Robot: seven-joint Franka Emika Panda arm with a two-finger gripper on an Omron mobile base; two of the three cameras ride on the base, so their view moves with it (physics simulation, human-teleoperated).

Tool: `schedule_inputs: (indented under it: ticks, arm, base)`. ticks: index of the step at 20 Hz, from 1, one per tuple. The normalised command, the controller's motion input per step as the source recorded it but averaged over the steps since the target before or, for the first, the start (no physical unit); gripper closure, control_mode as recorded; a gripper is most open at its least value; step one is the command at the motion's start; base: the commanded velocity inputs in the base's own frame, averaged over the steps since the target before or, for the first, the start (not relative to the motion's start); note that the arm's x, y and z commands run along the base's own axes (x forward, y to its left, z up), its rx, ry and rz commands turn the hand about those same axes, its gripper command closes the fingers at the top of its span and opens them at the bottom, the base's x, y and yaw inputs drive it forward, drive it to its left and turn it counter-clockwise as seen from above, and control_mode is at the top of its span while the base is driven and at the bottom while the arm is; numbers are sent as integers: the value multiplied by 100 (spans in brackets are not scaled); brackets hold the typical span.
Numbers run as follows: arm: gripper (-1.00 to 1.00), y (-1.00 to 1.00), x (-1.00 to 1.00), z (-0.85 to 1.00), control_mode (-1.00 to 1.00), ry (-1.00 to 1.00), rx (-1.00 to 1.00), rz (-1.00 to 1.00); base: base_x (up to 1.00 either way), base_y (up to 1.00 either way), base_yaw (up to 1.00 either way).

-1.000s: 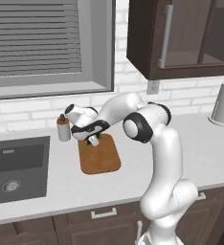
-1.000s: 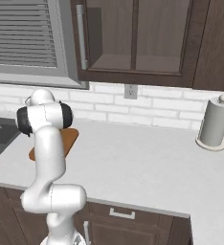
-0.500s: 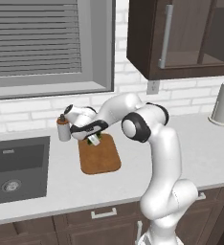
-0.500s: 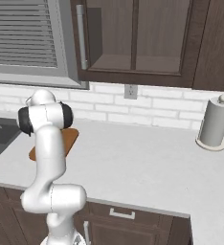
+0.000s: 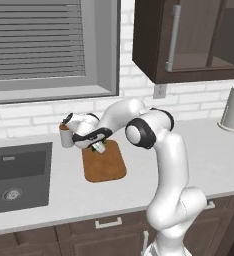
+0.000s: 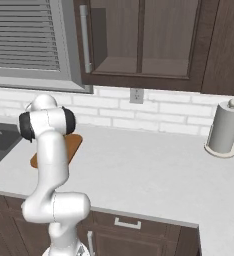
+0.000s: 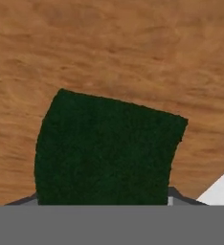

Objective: Pick up the sponge from the counter and clean the cutting board by briefly scrubbing or pressing down on the cutting board. Once finished, release the sponge.

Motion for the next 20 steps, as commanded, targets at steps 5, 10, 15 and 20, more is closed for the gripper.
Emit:
schedule_inputs:
  ticks: [5, 10, 15, 20]
  arm:
    - [100, -75, -28, -40, -100, 0, -4, 4]
    - [100, -75, -22, -41, -100, 0, -2, 4]
    - [100, -79, -22, -47, -100, 0, -3, 4]
    - [100, -86, -25, -51, -100, 0, -2, 6]
  base:
    - [0, 0, 0]
    - [0, 0, 0]
    - [0, 0, 0]
    - [0, 0, 0]
